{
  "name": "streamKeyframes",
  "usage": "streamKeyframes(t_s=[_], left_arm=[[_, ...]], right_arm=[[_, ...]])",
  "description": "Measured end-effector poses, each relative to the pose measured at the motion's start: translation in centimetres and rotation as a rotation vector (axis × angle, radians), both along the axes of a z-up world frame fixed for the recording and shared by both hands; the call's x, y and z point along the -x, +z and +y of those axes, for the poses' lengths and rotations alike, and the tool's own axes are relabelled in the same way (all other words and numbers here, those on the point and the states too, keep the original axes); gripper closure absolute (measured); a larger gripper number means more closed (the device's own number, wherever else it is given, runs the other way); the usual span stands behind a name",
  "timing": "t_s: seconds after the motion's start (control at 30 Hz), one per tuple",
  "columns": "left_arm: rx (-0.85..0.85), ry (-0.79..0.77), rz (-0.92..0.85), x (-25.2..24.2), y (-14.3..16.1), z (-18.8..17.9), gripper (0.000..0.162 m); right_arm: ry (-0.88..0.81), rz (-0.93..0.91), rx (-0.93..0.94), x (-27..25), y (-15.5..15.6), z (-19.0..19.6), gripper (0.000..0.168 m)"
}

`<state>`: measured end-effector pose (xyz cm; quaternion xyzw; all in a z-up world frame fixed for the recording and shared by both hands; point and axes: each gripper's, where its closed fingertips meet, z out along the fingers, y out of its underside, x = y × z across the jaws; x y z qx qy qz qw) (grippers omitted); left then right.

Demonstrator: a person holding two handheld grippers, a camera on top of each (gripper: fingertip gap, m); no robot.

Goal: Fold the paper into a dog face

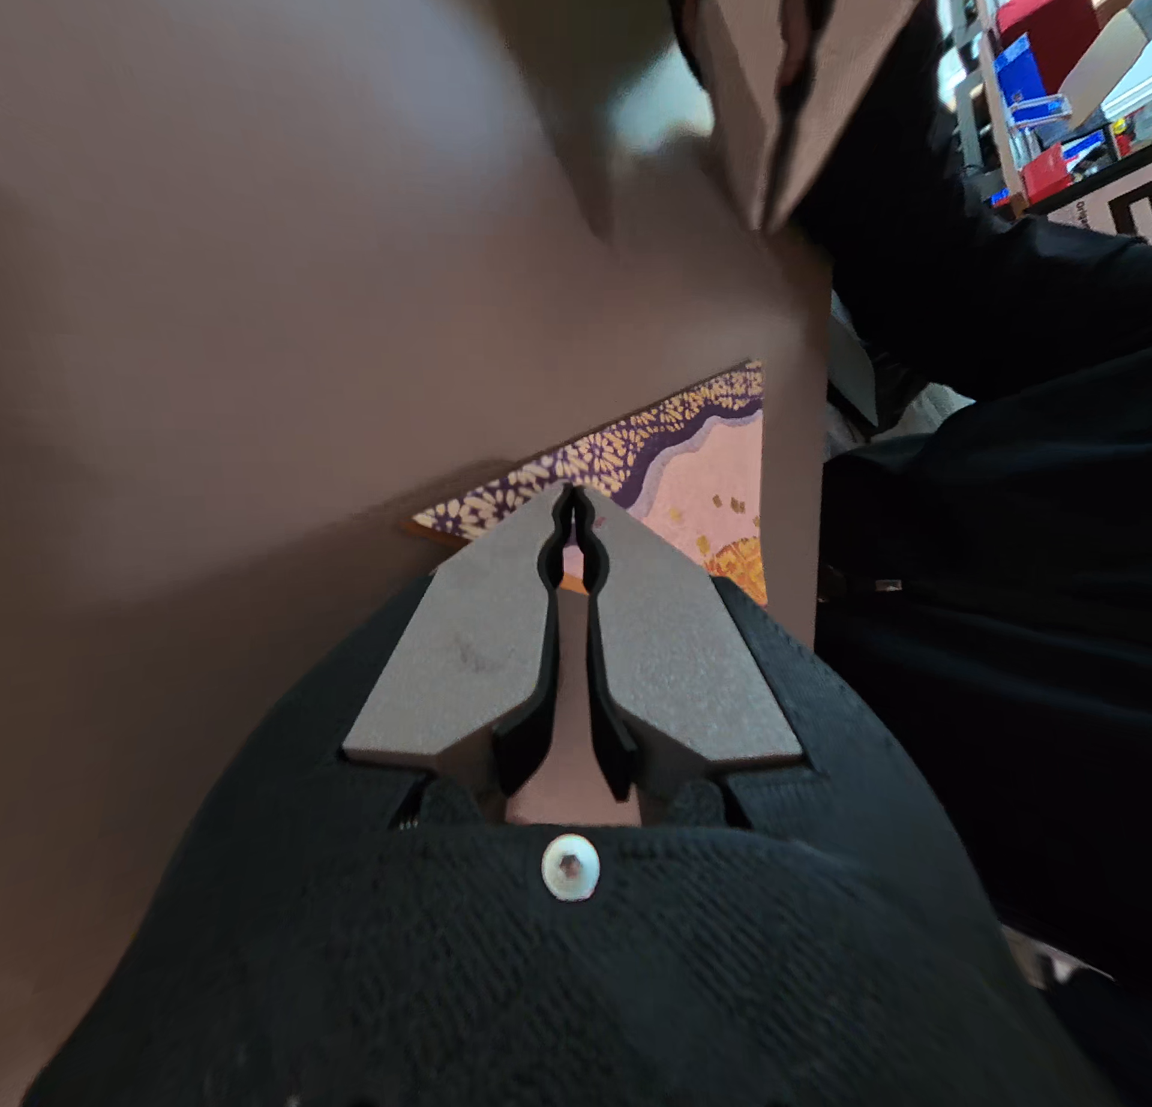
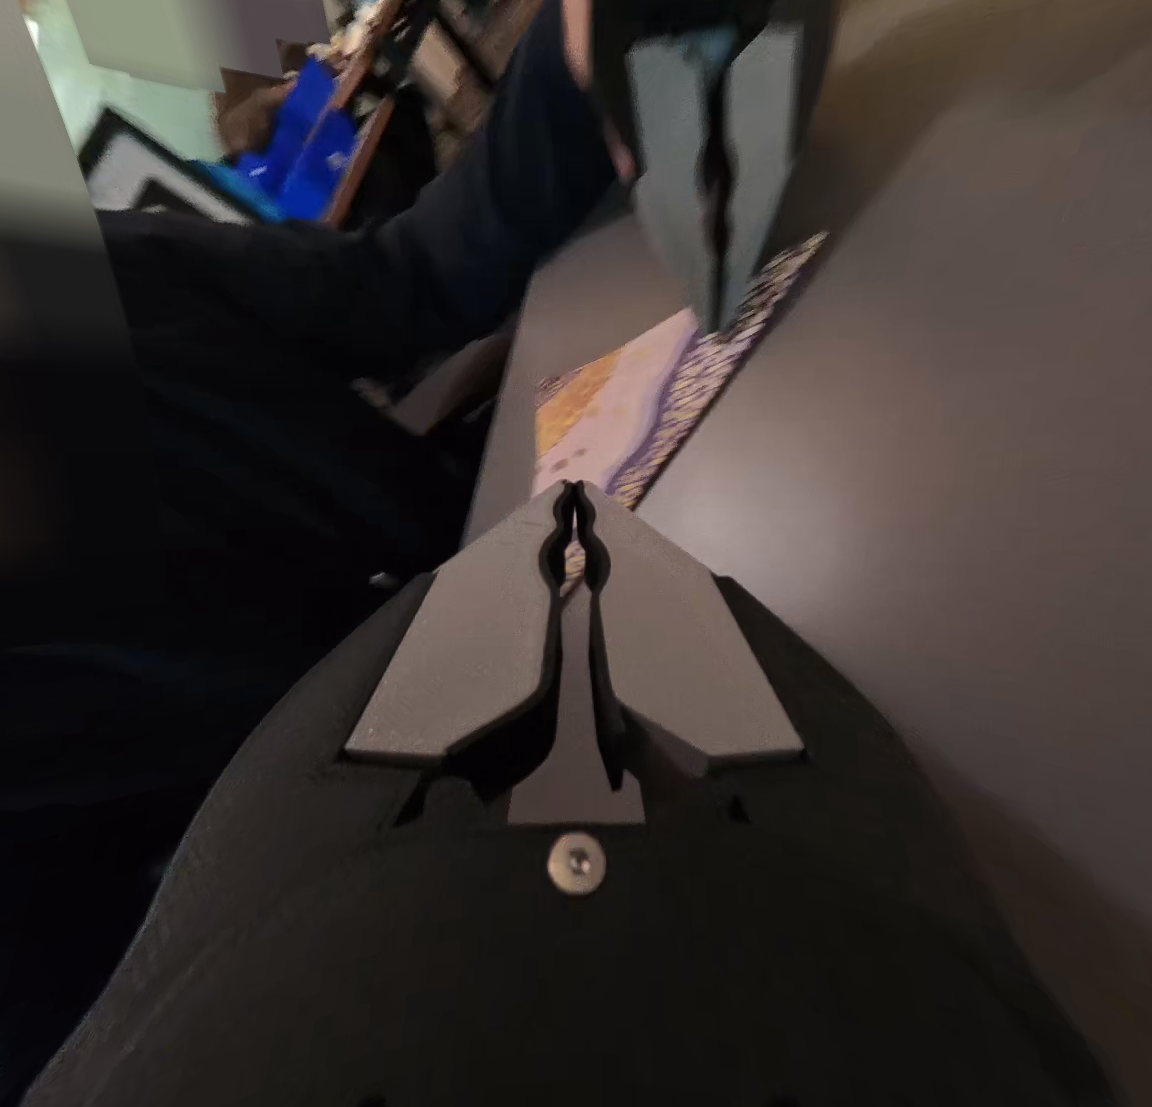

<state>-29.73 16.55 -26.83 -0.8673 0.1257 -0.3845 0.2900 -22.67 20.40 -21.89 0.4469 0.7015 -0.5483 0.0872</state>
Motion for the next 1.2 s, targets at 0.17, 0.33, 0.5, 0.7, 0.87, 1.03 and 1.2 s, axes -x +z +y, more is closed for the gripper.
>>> streamKeyframes(t_s=[0.17, 0.33, 0.5, 0.7, 0.87, 1.03, 1.2], left_arm=[[-0.168, 0.015, -0.053, 0.2, 3.2, 0.7, 0.162], [-0.255, -0.168, 0.028, -1.3, 3.1, -1.7, 0.162], [-0.219, -0.370, 0.144, -3.9, 0.3, -4.2, 0.162], [-0.134, -0.325, 0.172, -3.5, -0.9, -3.7, 0.162], [-0.142, -0.294, 0.182, -3.7, -0.9, -3.1, 0.162], [-0.117, -0.117, 0.184, -2.9, -0.9, -0.1, 0.162], [-0.023, 0.089, 0.093, -2.7, -0.8, 2.9, 0.162]], right_arm=[[-0.286, 0.272, -0.229, 3.0, 1.5, 4.8, 0.168], [-0.351, 0.330, -0.284, 3.6, 1.8, 6.0, 0.168], [-0.385, 0.368, -0.374, 4.3, 1.4, 6.1, 0.168], [-0.493, 0.313, -0.630, 4.9, -1.1, 8.3, 0.168], [-0.559, 0.195, -0.646, 5.2, -2.5, 9.6, 0.168], [-0.663, 0.208, -0.603, 5.5, -1.2, 10.7, 0.168], [-0.949, 0.309, -0.530, 5.9, 2.3, 14.5, 0.168]])
